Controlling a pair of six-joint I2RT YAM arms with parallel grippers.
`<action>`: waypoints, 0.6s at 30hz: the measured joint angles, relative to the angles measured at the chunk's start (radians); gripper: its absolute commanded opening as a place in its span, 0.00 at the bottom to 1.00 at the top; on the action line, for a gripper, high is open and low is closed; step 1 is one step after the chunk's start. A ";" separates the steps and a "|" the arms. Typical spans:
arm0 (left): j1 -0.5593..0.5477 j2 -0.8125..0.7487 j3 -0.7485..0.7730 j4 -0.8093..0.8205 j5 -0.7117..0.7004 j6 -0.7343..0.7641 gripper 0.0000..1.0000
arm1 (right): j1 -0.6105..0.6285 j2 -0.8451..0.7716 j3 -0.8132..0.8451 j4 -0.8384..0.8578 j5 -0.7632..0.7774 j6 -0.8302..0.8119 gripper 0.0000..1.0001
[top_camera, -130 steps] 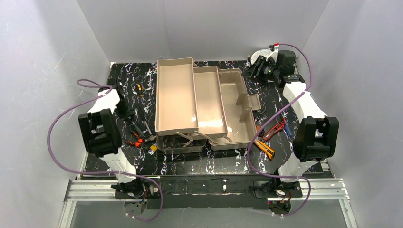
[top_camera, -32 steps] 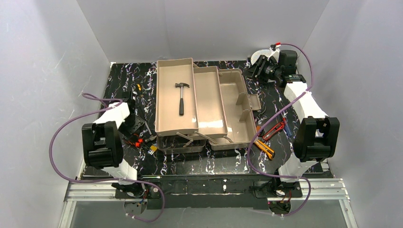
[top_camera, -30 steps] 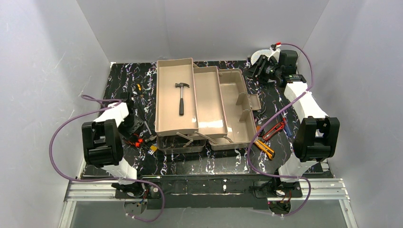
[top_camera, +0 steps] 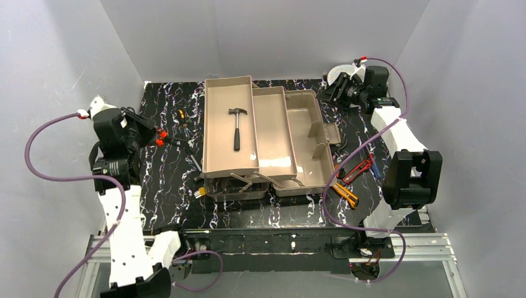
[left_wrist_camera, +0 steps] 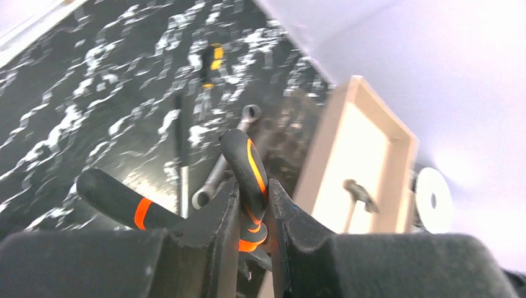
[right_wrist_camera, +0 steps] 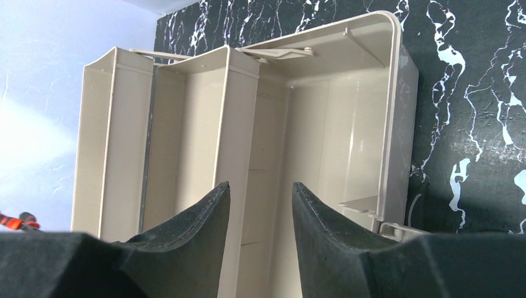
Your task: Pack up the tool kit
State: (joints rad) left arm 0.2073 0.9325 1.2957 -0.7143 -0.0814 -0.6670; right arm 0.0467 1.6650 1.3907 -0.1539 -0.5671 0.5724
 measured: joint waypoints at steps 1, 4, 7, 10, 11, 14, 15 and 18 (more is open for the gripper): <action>0.000 -0.023 0.000 0.035 0.049 0.006 0.00 | 0.000 0.004 0.000 0.000 -0.003 0.000 0.49; -0.001 -0.066 0.002 0.108 0.131 0.013 0.00 | 0.000 0.013 0.000 -0.001 -0.008 0.000 0.49; -0.001 -0.100 0.011 0.167 0.198 0.012 0.00 | 0.000 0.014 0.000 -0.001 -0.010 0.000 0.49; -0.002 -0.101 0.027 0.231 0.274 0.007 0.00 | 0.000 0.014 0.000 -0.002 -0.012 0.000 0.49; -0.004 -0.095 0.034 0.261 0.306 0.003 0.00 | 0.000 0.014 0.000 -0.001 -0.013 0.000 0.49; -0.034 -0.031 0.104 0.312 0.402 -0.011 0.00 | 0.000 0.015 0.000 -0.002 -0.013 0.000 0.49; -0.054 0.007 0.148 0.317 0.431 -0.011 0.00 | 0.000 0.015 0.000 -0.001 -0.013 0.000 0.49; -0.141 0.119 0.263 0.317 0.464 0.005 0.00 | 0.000 0.015 0.000 -0.002 -0.014 0.000 0.49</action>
State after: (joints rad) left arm 0.0666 1.0512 1.5589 -0.3969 0.3824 -0.6617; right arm 0.0467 1.6802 1.3911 -0.1555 -0.5808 0.5720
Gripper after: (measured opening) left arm 0.174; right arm 0.491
